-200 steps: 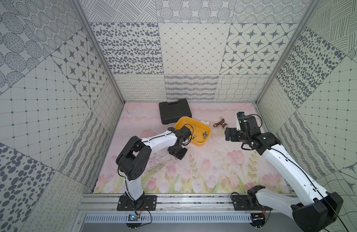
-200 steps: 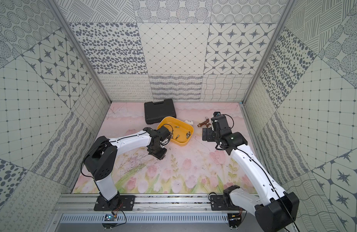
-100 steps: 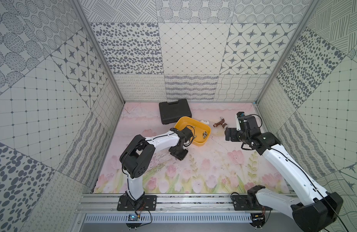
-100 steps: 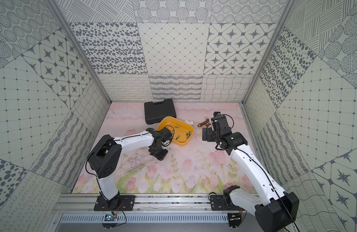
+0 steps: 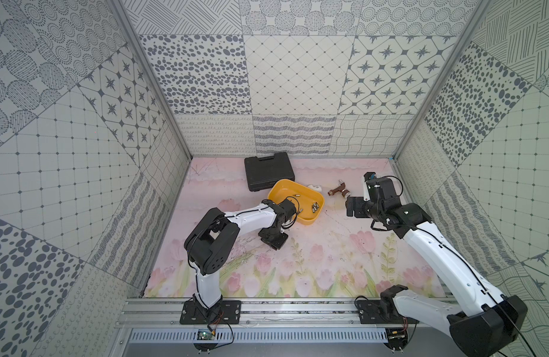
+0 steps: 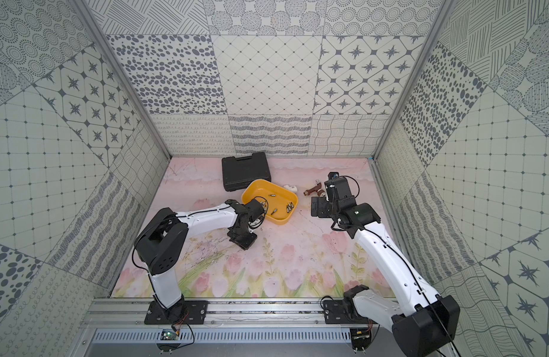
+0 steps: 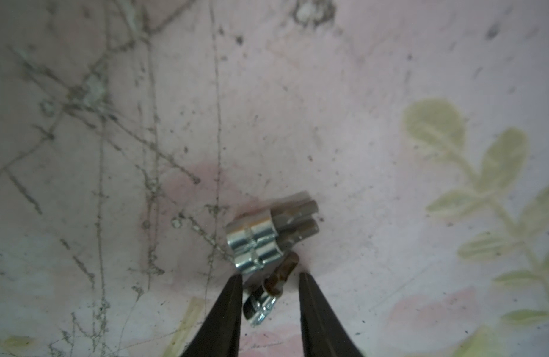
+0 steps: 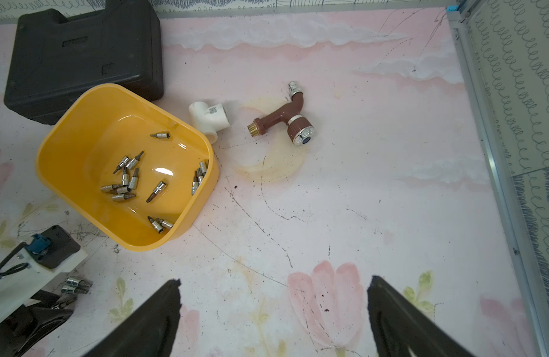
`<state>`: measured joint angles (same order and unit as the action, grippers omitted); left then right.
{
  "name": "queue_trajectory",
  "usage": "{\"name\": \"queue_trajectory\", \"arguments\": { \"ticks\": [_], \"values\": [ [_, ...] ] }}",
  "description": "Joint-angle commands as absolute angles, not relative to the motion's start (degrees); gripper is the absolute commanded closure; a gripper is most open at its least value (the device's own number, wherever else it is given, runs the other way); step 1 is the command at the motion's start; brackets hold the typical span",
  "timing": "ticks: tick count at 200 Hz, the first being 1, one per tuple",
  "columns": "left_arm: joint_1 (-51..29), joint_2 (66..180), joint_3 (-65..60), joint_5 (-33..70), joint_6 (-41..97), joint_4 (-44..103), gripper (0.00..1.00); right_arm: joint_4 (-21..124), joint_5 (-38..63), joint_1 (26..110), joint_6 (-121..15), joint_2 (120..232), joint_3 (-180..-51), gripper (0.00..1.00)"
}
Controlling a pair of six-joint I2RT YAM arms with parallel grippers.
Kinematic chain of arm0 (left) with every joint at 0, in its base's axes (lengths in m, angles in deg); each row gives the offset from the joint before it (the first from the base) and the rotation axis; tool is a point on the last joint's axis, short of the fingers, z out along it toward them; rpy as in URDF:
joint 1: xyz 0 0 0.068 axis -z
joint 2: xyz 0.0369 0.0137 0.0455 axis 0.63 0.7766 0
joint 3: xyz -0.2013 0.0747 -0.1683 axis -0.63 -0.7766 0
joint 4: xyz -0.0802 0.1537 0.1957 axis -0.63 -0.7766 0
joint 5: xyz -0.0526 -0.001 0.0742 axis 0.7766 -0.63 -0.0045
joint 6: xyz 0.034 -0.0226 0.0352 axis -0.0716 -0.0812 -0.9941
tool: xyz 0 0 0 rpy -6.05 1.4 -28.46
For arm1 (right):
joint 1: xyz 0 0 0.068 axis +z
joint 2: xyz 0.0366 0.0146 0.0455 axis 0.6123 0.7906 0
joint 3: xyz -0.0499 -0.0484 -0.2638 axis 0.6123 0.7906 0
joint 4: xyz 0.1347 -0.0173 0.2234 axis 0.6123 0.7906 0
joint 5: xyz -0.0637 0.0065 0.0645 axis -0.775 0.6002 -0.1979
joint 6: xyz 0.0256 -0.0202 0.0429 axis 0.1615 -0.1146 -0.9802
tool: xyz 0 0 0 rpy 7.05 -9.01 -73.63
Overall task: Put the bit on the desktop into the storage box
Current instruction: Pick up the screwdriver bit from the center of the board.
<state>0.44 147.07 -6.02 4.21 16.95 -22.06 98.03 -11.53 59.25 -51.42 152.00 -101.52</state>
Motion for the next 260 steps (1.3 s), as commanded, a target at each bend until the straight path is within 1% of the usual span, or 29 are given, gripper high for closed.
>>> {"name": "queue_trajectory", "arguments": {
  "ticks": [1,33,64,116,205,260],
  "values": [
    [0.9,146.2,-6.6,3.7,17.8,-24.6,0.67,97.1,-11.7,59.1,-51.3,152.2,-101.3,0.03],
    [1.5,146.1,-7.4,3.8,18.4,-24.6,0.69,97.0,-11.7,59.1,-51.2,152.2,-101.3,0.03],
    [1.9,146.1,-7.9,3.8,18.9,-24.4,0.75,97.1,-11.7,59.1,-51.3,152.2,-101.4,0.03],
    [2.5,145.7,-8.2,4.0,19.4,-24.5,0.83,97.0,-11.8,59.1,-51.2,152.3,-101.3,0.03],
    [2.7,143.3,-8.2,4.4,19.8,-23.6,0.86,97.1,-11.8,59.1,-51.1,152.2,-101.4,0.03],
    [2.2,138.9,-6.7,7.7,20.1,-22.8,0.86,97.0,-11.9,59.1,-51.0,152.2,-101.7,0.03]
  ]
}}
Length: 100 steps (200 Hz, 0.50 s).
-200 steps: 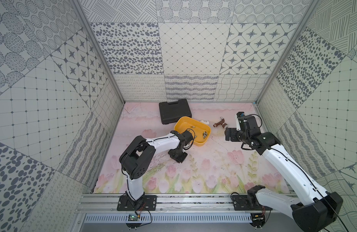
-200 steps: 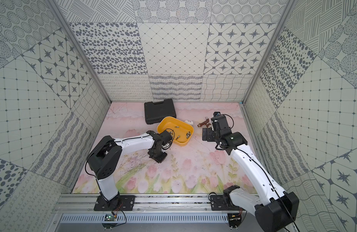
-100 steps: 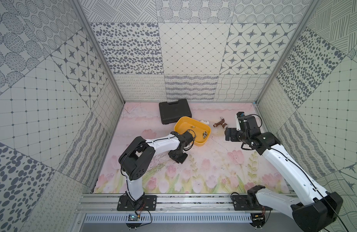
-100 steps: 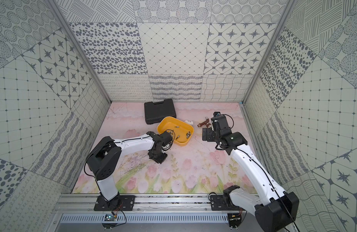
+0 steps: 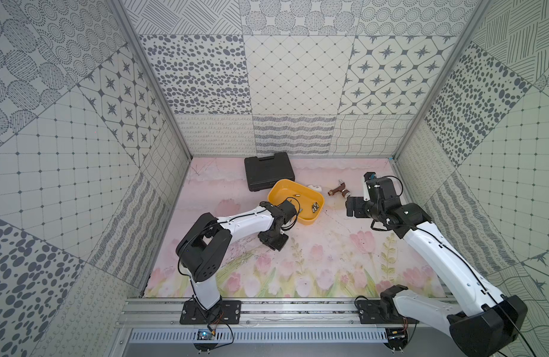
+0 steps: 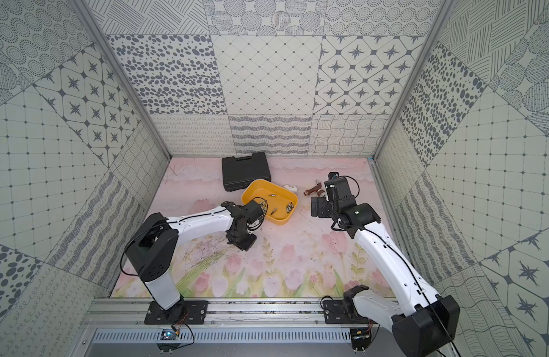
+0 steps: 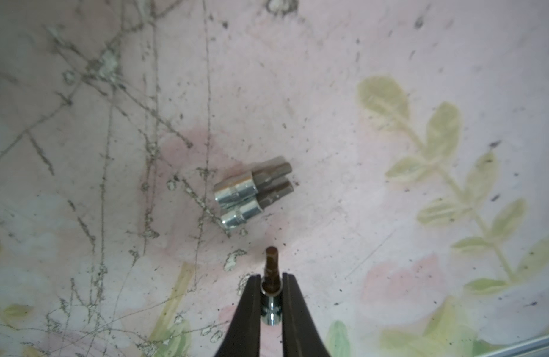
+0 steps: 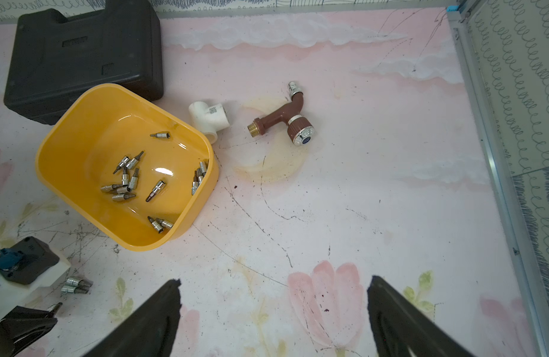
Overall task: Put the bit on the desktop into the storage box
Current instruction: Pick up the screwdriver bit from the center of the board.
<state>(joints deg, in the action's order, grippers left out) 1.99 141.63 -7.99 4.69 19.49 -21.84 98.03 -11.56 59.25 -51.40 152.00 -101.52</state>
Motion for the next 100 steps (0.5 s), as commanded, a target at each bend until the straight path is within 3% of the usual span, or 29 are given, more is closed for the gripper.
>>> {"name": "queue_trajectory", "arguments": {
  "ticks": [1,100],
  "values": [
    [2.2,138.9,-6.6,7.7,20.1,-22.9,0.86,97.1,-11.9,59.1,-51.0,152.3,-101.7,0.03],
    [-0.8,142.5,11.9,5.7,16.4,-27.6,0.86,97.1,-11.9,59.1,-50.8,152.1,-102.0,0.04]
  ]
}}
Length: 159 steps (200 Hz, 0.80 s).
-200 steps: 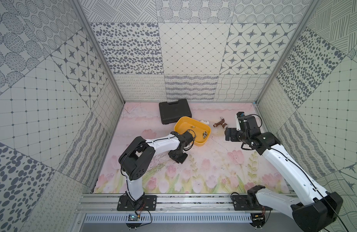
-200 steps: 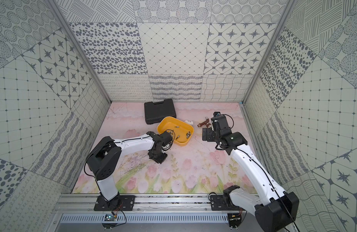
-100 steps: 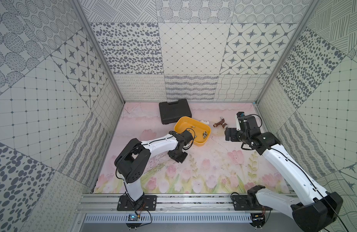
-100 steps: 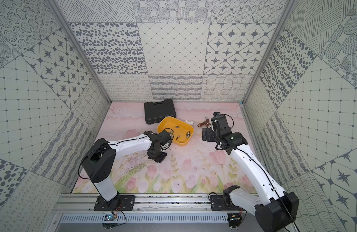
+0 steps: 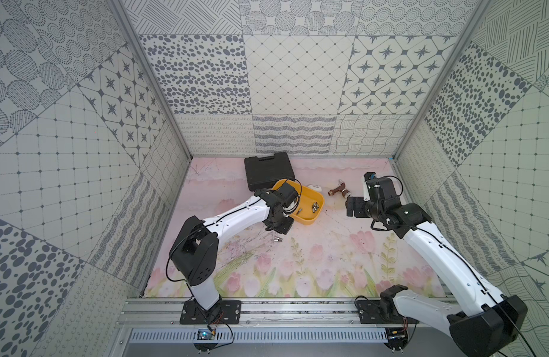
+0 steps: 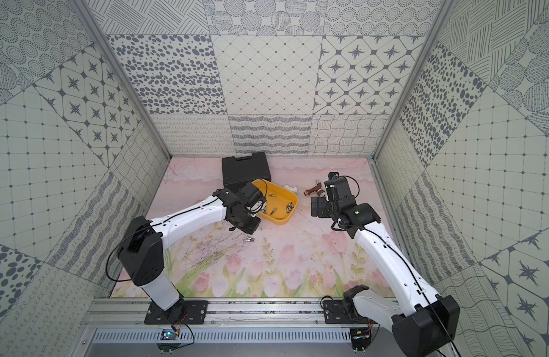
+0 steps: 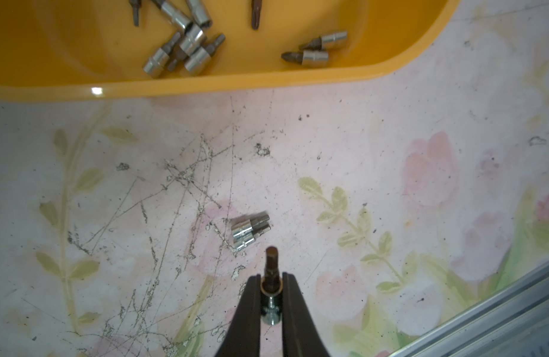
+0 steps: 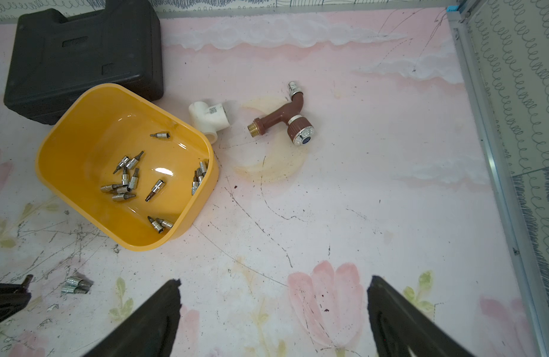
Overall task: Put the bit on the desktop into the storage box
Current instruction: Pick up the screwdriver bit from the center of the board, then place the screwdriver bit in the storage box.
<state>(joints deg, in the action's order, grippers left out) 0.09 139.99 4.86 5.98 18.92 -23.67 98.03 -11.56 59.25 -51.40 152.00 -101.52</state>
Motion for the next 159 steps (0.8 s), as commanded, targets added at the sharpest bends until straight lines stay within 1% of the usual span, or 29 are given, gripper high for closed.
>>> {"name": "queue_trajectory", "arguments": {
  "ticks": [1,89,159],
  "values": [
    [-0.8,142.7,12.2,5.7,16.4,-27.7,0.86,97.1,-11.9,59.1,-50.8,152.1,-102.0,0.04],
    [-2.1,155.4,32.0,2.5,12.7,-32.4,0.86,97.1,-11.9,59.1,-50.8,151.6,-101.7,0.04],
    [-3.3,167.0,43.0,2.9,11.8,-34.0,0.87,97.0,-12.0,59.1,-50.8,151.4,-101.6,0.03]
  ]
}}
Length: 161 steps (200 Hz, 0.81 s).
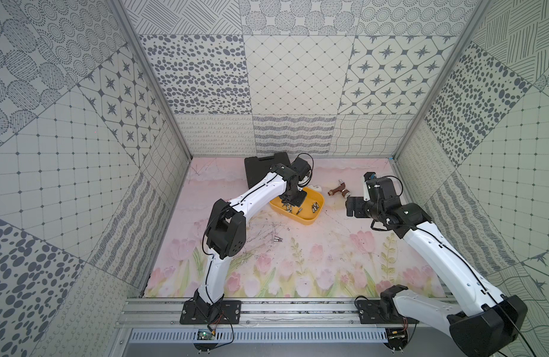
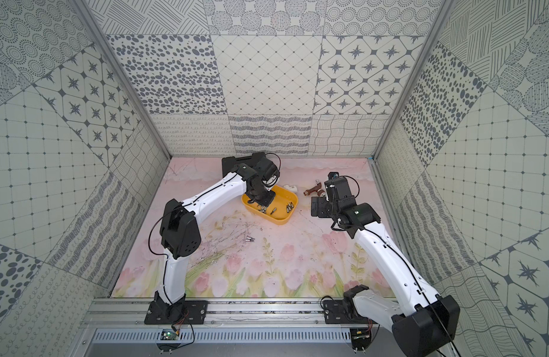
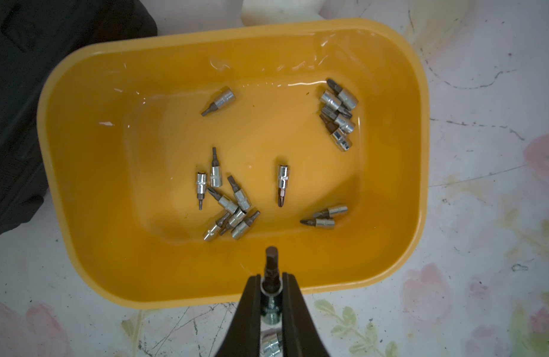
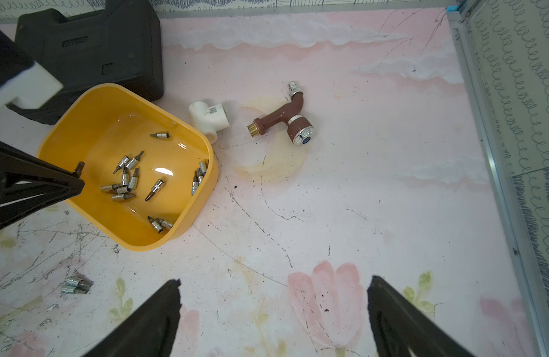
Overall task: Put the bit on the desktop into the storage box
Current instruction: Place the screwdriver bit in the storage box.
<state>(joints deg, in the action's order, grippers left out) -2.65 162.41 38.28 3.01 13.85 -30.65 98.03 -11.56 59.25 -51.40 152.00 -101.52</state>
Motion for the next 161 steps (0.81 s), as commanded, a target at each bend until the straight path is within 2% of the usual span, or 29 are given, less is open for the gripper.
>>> {"name": "queue_trajectory", "arguments": {
  "ticks": [1,84,161],
  "values": [
    [-3.3,167.1,43.2,2.9,11.8,-33.9,0.87,97.1,-12.0,59.1,-50.8,151.4,-101.6,0.03],
    [-3.9,177.2,49.6,2.9,12.7,-33.4,0.86,97.0,-11.9,59.1,-50.9,151.5,-101.1,0.03],
    [-3.8,179.9,50.3,3.2,12.9,-33.0,0.86,97.1,-12.4,59.1,-50.8,151.8,-101.0,0.04]
  ]
}}
